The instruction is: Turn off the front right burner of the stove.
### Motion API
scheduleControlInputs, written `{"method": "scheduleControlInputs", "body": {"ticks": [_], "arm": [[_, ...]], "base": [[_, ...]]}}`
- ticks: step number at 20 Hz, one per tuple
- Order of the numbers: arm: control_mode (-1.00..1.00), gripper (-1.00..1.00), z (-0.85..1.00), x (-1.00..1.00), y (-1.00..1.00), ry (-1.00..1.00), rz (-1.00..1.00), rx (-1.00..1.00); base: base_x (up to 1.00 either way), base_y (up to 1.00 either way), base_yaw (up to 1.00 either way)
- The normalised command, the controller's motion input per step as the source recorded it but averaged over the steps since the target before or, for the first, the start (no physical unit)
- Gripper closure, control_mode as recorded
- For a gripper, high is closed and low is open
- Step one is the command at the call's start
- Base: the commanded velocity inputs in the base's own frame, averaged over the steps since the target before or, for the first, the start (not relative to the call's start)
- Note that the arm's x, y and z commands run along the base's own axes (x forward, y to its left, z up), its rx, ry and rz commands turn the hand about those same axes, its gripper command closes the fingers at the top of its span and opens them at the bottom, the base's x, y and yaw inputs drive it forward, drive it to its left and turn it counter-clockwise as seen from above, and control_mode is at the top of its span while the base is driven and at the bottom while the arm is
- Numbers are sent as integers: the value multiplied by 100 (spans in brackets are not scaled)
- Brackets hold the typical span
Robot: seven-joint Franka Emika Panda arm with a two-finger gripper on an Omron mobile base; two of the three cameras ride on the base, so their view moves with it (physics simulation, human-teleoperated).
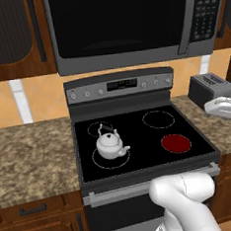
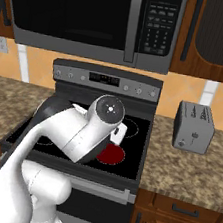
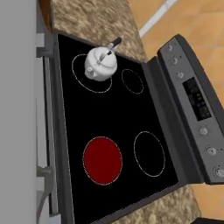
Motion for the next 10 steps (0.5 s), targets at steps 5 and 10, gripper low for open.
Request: {"method": "scheduleControlInputs", "body": {"ticks": [5,10], "arm": [[-100,-100,0,-8,0,-9,-13,24],[-100,-100,0,0,-12,0,-16,27]], "base": [[0,0,0],[0,0,0]]}}
